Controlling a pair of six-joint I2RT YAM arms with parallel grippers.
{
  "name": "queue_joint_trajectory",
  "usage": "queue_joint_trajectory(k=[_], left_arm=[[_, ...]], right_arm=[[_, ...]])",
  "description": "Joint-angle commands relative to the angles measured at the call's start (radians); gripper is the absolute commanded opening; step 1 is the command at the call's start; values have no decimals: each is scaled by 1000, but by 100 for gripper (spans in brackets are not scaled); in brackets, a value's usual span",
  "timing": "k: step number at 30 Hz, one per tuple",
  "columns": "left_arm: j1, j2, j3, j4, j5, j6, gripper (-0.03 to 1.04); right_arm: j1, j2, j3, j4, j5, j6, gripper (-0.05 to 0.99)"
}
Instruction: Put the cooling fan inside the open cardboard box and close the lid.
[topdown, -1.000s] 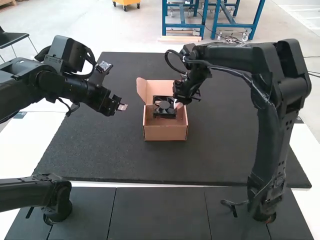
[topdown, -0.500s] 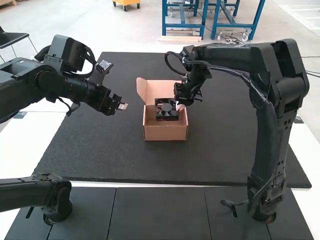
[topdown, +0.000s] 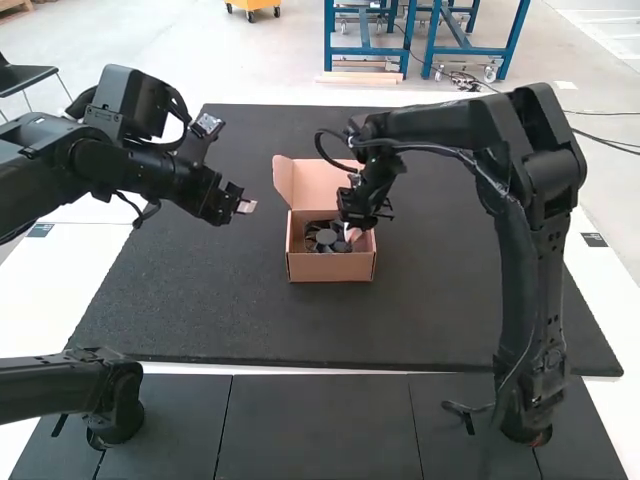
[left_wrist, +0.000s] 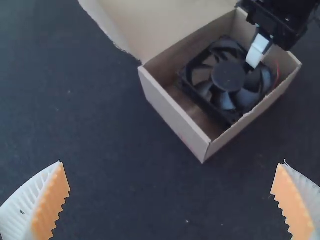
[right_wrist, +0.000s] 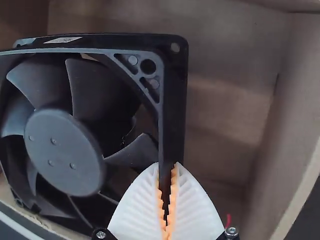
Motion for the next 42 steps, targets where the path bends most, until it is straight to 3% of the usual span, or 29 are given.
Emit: queue_joint_trajectory(k=[1, 2, 3, 7, 12, 14, 21, 25, 30, 36, 42], left_arm=[[5, -21, 46, 8, 16, 8, 96], [5, -21, 46, 8, 16, 8, 96], [5, -21, 46, 8, 16, 8, 96], [6, -21, 46, 8, 16, 6, 96], [5, -21, 43, 23, 15, 3, 96], [6, -20, 42, 41, 15, -6, 96], [16, 16, 34, 94, 9, -64, 96], [39, 63, 43, 117, -1, -91, 96], [102, 128, 71, 147, -24, -94, 96], [171, 209, 96, 204, -56, -92, 96], [180, 292, 99, 265, -77, -92, 96]], right_arm=[[10, 4, 47, 2, 19, -17, -2], [10, 8, 52, 2, 19, -16, -2], [10, 13, 58, 1, 19, -16, 5], [10, 17, 80, -2, 21, -29, 41], [7, 17, 127, -22, 29, -60, 61], [7, 17, 152, -33, 29, -72, 76], [1, 11, 360, -216, -13, -117, 83], [-2, -23, 432, -303, 16, -203, 86], [-41, -151, 353, -236, 125, -281, 90], [-93, -308, 159, -125, 153, -304, 91], [-107, -431, -51, 1, 159, -309, 91]])
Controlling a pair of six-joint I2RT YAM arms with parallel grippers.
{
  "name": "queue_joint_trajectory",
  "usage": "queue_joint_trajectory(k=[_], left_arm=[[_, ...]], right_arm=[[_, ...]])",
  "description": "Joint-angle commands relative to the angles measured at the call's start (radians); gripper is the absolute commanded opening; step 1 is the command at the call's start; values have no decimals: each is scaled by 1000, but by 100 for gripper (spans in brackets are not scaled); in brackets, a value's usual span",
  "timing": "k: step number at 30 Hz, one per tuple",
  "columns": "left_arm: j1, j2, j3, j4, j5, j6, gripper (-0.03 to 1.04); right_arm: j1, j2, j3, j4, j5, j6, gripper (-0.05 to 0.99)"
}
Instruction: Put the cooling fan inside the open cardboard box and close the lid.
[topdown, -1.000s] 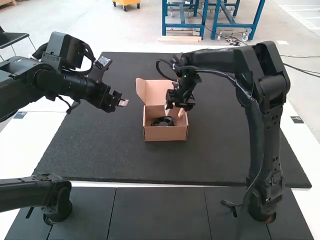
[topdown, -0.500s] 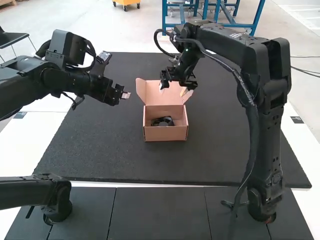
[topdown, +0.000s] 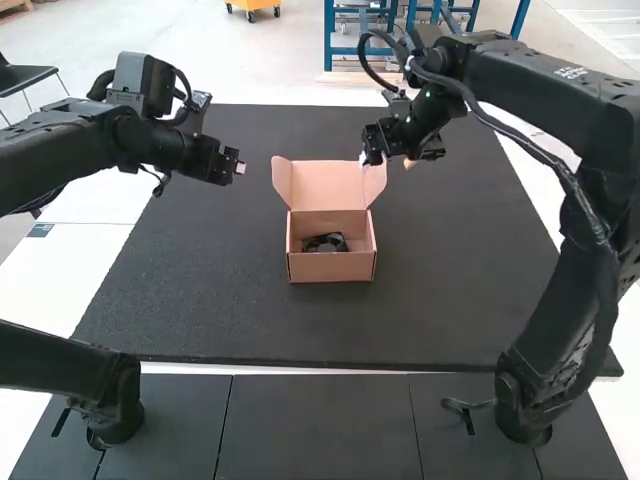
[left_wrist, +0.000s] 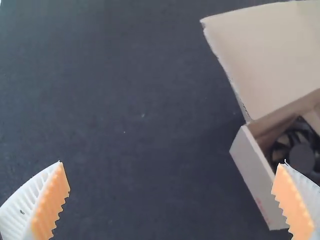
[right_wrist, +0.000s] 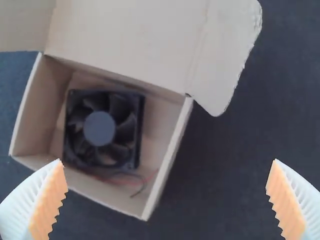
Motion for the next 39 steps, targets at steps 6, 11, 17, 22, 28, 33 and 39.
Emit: queue_joint_trajectory(k=[6, 11, 17, 22, 28, 33, 39], left_arm=[[2, 96, 37, 69, -41, -8, 96], [3, 140, 37, 108, -52, -8, 96], [3, 185, 37, 144, -59, -8, 96], [3, 226, 55, 167, -67, -8, 96], [2, 284, 103, 180, -84, -8, 96], [2, 329, 144, 184, -88, -8, 96], [2, 373, 186, 189, -93, -6, 96]], right_arm=[[-11, -97, -198, 196, 18, 25, 91], [-47, -97, -247, 315, 13, 31, 91], [-69, -62, -244, 367, 12, 28, 91], [-69, -37, -233, 381, 2, 31, 91], [-67, -7, -216, 404, -4, 33, 91], [-69, 32, -198, 440, -11, 48, 91], [-73, 72, -169, 465, -13, 51, 89]])
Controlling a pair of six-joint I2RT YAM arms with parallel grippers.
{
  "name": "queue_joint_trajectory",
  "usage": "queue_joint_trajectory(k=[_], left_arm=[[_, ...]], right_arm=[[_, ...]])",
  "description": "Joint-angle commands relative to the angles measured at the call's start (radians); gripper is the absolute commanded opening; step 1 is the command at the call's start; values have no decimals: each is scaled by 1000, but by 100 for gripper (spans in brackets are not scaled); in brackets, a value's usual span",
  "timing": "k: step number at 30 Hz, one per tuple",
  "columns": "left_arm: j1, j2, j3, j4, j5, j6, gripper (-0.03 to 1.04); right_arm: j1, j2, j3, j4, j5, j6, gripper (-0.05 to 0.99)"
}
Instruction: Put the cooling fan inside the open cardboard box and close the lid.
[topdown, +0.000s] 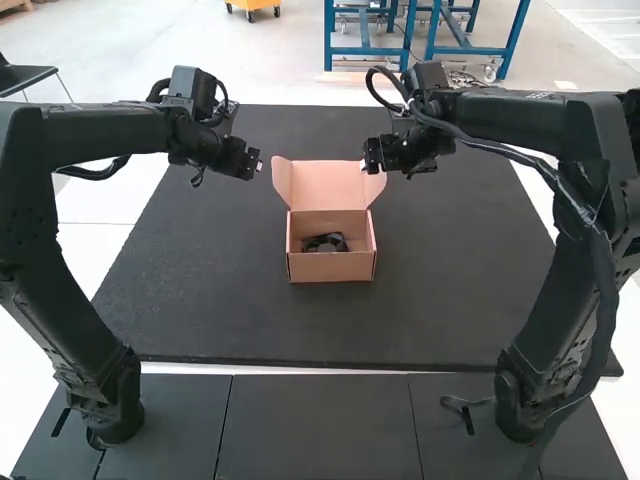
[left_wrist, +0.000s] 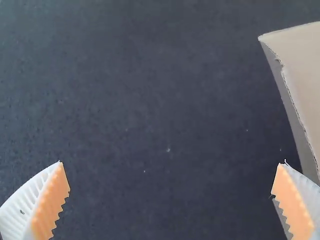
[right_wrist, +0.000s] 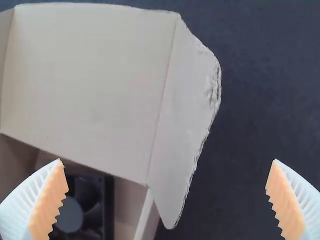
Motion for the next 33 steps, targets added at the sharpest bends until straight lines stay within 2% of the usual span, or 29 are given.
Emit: queue_joint_trajectory(k=[1, 17, 22, 27, 33], left_arm=[[3, 15, 49, 11, -14, -6, 96], [2, 89, 108, 37, -11, -5, 96], [2, 90, 108, 38, 60, -17, 96], [-8, 90, 114, 34, 137, -40, 96], [-28, 89, 115, 34, 164, -40, 96]], right_arm=[[-13, 14, 43, 9, -11, 13, 89], [-13, 91, 138, 7, -34, 13, 89], [-13, 100, 156, 3, -43, 14, 80], [-22, 103, 159, -2, -54, 14, 79], [-28, 115, 162, -24, -65, 22, 77]])
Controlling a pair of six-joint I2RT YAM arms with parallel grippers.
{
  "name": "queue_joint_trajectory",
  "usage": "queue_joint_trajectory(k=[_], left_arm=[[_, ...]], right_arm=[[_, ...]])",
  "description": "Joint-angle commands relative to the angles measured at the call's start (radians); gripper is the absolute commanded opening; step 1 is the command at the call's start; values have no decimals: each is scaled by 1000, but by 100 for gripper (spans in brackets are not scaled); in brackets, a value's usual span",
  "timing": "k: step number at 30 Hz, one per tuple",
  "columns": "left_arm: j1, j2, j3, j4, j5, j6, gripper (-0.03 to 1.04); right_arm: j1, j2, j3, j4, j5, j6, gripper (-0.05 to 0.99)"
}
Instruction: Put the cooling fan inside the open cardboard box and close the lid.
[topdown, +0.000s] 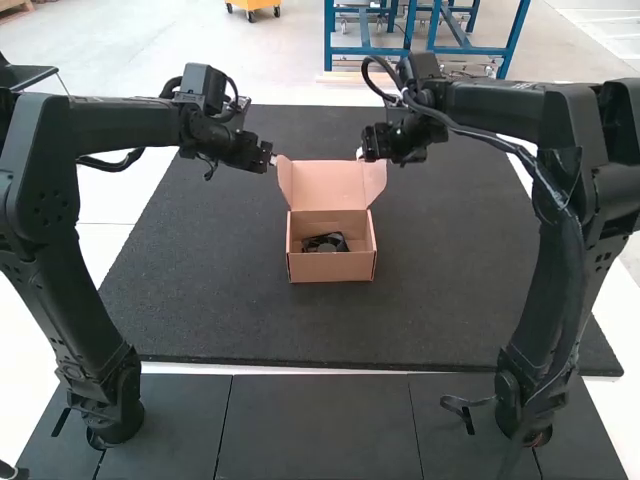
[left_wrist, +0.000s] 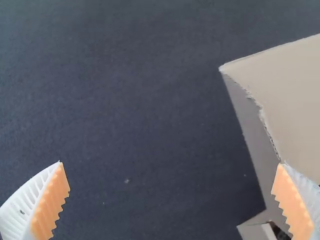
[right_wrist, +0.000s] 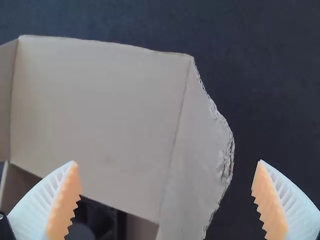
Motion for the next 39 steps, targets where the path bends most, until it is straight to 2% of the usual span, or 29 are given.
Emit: queue_joint_trajectory(k=[1, 5, 7, 9, 11, 14, 22, 25, 33, 39], left_arm=[[-16, 0, 38, 5, 39, -11, 96], [-21, 0, 37, 2, 39, -12, 96], [-21, 0, 37, 1, 39, -12, 96], [-21, 0, 37, 2, 39, -12, 96], [-21, 0, 37, 2, 39, -12, 96], [-22, 0, 37, 2, 39, -14, 96], [-38, 0, 37, 2, 38, -15, 96], [-41, 1, 37, 5, 38, -15, 96], [-53, 6, 38, 10, 38, -15, 96], [-57, 6, 37, 10, 38, -17, 96]], right_arm=[[-21, 20, 33, -2, -19, 11, 77], [-25, 30, 36, -5, -35, 22, 77], [-29, 34, 38, -11, -42, 28, 69], [-33, 37, 41, -13, -42, 39, 54], [-38, 37, 47, -13, -48, 51, 45], [-47, 37, 55, -11, -51, 54, 37], [-53, 37, 61, -13, -51, 49, 30], [-55, 37, 61, -19, -51, 49, 23], [-55, 36, 64, -23, -55, 39, 18], [-55, 36, 64, -23, -68, 36, 4]])
